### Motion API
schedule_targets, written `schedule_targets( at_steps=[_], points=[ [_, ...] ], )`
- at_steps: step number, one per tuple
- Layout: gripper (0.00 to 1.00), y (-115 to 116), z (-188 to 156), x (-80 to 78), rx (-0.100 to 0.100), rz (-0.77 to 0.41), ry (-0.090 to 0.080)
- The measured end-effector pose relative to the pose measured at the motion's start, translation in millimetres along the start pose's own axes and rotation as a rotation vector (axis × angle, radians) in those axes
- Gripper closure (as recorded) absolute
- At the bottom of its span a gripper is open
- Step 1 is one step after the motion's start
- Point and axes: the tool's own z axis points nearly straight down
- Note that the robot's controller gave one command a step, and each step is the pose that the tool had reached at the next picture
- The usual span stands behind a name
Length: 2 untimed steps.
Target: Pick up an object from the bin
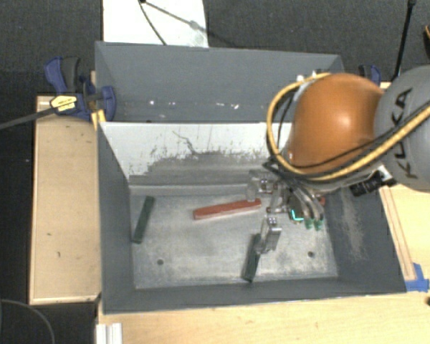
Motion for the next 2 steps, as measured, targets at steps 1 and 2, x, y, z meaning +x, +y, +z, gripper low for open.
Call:
schedule_targets(
  at_steps=[1,2],
  points=[
    [0.0,34,162,-85.8,0.0,-0.224,-0.007],
    [0.0,9,127,-86.8,0.001,-0.291,-0.015]
  ],
)
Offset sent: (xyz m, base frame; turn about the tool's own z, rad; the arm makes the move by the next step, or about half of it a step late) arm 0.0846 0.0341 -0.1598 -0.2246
